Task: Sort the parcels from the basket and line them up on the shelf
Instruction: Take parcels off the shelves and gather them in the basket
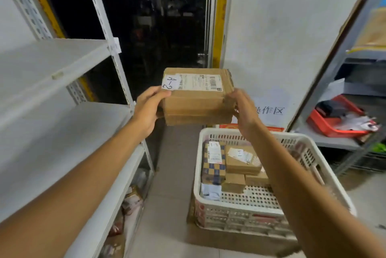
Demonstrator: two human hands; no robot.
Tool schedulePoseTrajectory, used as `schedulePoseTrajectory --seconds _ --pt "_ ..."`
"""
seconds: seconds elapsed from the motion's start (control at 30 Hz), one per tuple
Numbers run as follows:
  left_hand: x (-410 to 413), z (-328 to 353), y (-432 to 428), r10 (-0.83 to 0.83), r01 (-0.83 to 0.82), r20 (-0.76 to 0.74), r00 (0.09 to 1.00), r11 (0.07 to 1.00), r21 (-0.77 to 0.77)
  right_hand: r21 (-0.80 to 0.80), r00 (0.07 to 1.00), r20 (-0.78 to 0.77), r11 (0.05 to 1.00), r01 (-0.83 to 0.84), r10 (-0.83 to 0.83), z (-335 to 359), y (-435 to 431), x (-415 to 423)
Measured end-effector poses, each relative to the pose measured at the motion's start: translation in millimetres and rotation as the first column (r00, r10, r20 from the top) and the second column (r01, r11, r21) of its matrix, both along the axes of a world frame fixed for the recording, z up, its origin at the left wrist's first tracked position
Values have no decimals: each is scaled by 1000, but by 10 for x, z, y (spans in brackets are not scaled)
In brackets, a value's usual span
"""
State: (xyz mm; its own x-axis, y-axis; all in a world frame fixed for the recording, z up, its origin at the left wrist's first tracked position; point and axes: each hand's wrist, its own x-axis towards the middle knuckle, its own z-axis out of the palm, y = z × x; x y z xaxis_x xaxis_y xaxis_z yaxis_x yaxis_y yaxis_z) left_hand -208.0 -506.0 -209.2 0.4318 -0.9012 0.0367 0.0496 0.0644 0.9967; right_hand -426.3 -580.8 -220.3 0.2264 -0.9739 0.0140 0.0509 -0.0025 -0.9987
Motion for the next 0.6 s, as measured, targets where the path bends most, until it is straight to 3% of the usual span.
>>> schedulePoseTrajectory --seconds 0.27,0.6 --pt "-686 -901 -624 -146 134 41 988 966 222 193 992 -102 977 91 -73 -975 -336 -895" --pt "-1122 -1632 -1503 -312 310 -60 948 869 385 355 967 -188 906 230 -172 -1655 -841 -1324"
